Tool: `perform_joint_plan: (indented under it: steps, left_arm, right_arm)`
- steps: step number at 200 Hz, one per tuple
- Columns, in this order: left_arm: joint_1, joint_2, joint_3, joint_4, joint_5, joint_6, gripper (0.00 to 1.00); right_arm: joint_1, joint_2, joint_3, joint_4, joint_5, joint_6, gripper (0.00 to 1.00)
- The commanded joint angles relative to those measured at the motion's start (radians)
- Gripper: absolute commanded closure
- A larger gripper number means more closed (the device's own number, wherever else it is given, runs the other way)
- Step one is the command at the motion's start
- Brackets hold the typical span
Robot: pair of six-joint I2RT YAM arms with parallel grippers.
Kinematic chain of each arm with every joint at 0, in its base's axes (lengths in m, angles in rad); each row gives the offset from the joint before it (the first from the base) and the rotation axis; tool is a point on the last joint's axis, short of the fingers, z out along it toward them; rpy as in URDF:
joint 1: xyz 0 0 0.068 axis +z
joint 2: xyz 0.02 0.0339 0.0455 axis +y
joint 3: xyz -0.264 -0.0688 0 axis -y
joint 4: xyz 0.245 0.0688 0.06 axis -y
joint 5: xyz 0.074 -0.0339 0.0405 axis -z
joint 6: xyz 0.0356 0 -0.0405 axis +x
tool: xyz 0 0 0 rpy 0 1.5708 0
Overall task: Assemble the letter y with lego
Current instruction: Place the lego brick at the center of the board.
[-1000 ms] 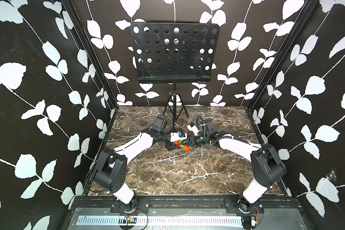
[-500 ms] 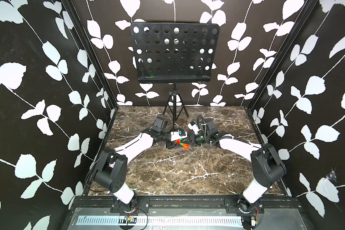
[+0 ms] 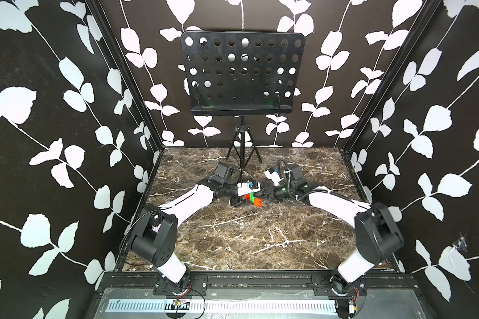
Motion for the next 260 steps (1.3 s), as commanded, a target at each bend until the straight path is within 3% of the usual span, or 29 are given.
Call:
perform_joint_plan:
  steps: [1, 32, 50, 95, 124, 167, 215, 231, 245, 252, 255, 260]
  left_arm:
    - [-0.022, 0.022, 0.010, -0.058, -0.059, -0.086, 0.44]
    - [-0.061, 0.040, 0.035, -0.045, -0.147, -0.354, 0.44]
    - [-0.081, 0.079, 0.080, -0.038, -0.244, -0.588, 0.47]
    - [-0.138, 0.228, 0.224, -0.132, -0.394, -1.009, 0.48]
    - [-0.174, 0.284, 0.269, -0.218, -0.497, -1.198, 0.50]
    - [-0.221, 0.311, 0.256, -0.248, -0.552, -1.291, 0.48]
    - [-0.222, 0.311, 0.247, -0.248, -0.567, -1.274, 0.23]
    - [-0.221, 0.287, 0.247, -0.247, -0.575, -1.256, 0.10]
    - [-0.219, 0.259, 0.245, -0.243, -0.571, -1.239, 0.01]
    - [-0.218, 0.240, 0.245, -0.243, -0.564, -1.229, 0.01]
    - [-0.216, 0.233, 0.245, -0.242, -0.561, -1.223, 0.01]
    - [-0.214, 0.219, 0.245, -0.241, -0.557, -1.213, 0.01]
  right_arm:
    - [-0.062, -0.122, -0.022, -0.087, 0.097, -0.059, 0.43]
    - [-0.146, -0.266, -0.078, -0.117, 0.237, -0.066, 0.41]
    - [-0.174, -0.322, -0.105, -0.132, 0.302, -0.064, 0.41]
    - [-0.189, -0.384, -0.160, -0.117, 0.354, -0.051, 0.41]
    - [-0.192, -0.406, -0.183, -0.112, 0.354, -0.050, 0.41]
    - [-0.194, -0.419, -0.207, -0.114, 0.354, -0.054, 0.41]
    - [-0.210, -0.413, -0.220, -0.136, 0.379, -0.079, 0.40]
    - [-0.227, -0.408, -0.218, -0.153, 0.397, -0.109, 0.39]
    - [-0.249, -0.403, -0.216, -0.158, 0.410, -0.137, 0.29]
    - [-0.262, -0.401, -0.216, -0.159, 0.420, -0.154, 0.16]
    - [-0.269, -0.400, -0.217, -0.159, 0.425, -0.160, 0.04]
    - [-0.280, -0.399, -0.216, -0.158, 0.433, -0.172, 0.01]
